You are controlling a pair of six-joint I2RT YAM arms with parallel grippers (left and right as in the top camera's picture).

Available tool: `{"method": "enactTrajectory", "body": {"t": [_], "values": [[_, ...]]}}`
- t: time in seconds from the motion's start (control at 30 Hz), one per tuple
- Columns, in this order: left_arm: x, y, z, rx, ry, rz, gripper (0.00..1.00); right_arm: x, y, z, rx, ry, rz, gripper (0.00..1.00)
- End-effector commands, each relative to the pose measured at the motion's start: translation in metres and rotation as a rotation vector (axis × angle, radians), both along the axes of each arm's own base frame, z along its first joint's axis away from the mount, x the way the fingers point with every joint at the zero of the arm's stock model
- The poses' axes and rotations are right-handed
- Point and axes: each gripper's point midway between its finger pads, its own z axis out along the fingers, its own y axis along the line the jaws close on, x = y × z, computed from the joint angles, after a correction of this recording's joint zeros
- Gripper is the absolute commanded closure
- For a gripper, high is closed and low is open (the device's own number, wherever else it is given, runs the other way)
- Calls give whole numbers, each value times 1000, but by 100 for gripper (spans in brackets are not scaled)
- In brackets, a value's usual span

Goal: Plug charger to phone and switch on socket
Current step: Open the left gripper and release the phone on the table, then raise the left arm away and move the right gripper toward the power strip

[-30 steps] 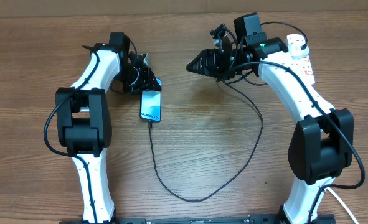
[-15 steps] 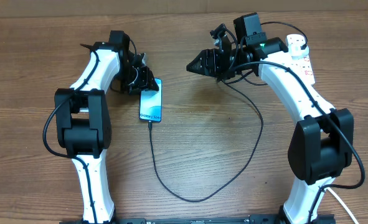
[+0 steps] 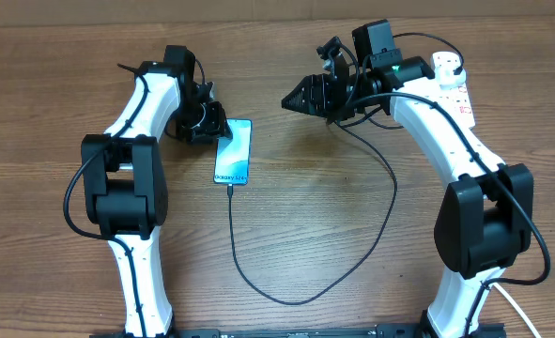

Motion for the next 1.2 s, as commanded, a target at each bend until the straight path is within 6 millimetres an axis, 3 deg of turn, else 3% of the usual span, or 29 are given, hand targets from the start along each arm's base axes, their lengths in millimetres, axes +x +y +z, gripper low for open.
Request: {"method": "enactTrajectory", "body": {"t": [0.0, 0.13, 0.27, 0.3, 0.43, 0.57, 0.7, 0.77, 0.87, 0.9, 0.97, 1.17], "values": [[-8, 16, -18, 95, 46, 12, 55, 3, 3, 4, 0, -24, 10, 32], [1, 18, 6, 93, 24, 18, 54, 3, 3, 6, -1, -42, 20, 32], [21, 19, 60, 88, -75, 24, 54, 2, -4, 21, 3, -63, 8, 22], [31, 21, 95, 90, -144, 29, 54, 1, -11, 30, -2, -76, -5, 19], [36, 21, 175, 84, -289, 37, 53, -5, -36, 54, -68, -113, -75, 14], [19, 23, 253, 76, -427, 45, 53, -23, -61, 81, -144, -140, -137, 13], [-6, 24, 309, 70, -546, 51, 48, -48, -82, 110, -221, -186, -189, 13], [-16, 25, 327, 67, -584, 53, 40, -61, -94, 124, -262, -215, -222, 12], [-32, 25, 347, 63, -623, 55, 9, -83, -109, 146, -305, -261, -263, 11], [-36, 26, 350, 63, -629, 55, 0, -90, -113, 153, -316, -275, -276, 5], [-42, 26, 353, 63, -629, 56, 0, -106, -121, 167, -327, -308, -296, 0], [-34, 25, 353, 56, -642, 72, 0, -151, -133, 202, -310, -392, -323, 0]]}}
